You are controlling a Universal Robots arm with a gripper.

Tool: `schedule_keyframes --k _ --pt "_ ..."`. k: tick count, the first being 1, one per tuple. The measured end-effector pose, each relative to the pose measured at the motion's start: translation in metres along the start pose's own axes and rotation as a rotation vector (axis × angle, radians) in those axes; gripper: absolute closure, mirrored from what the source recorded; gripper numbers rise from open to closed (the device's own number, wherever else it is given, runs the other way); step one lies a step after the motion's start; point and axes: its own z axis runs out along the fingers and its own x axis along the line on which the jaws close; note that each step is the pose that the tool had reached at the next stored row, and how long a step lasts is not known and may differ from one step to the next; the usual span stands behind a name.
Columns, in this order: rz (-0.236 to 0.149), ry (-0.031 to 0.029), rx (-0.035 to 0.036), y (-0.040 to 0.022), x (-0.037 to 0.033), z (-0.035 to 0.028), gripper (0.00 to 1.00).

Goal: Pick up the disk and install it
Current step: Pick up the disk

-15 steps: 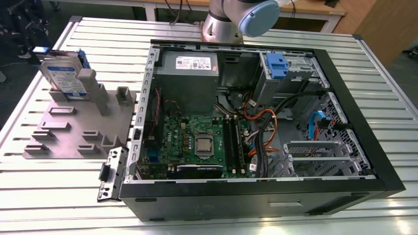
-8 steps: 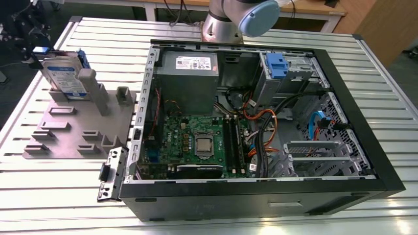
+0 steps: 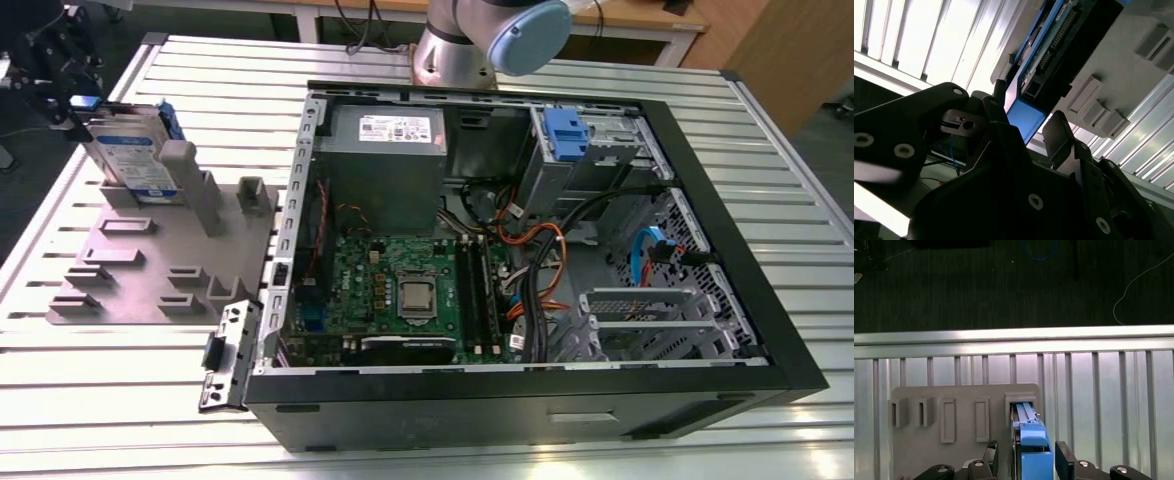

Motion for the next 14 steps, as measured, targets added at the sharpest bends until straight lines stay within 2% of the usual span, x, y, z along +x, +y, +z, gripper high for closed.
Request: schedule_keyframes --k 5,9,10,14 --pt "0.0 -0.0011 -0.0001 0.0012 0.0003 0.0052 0.44" --pt "0.0 -0.0012 -0.0001 0.0017 -0.0014 0.0058 0.45" --pt "0.0 -0.0012 -0.0001 0.0017 -0.0021 0.0058 0.52" --pt "0.0 -0.0013 0.0001 0.0022 -0.0054 0.0068 0.52"
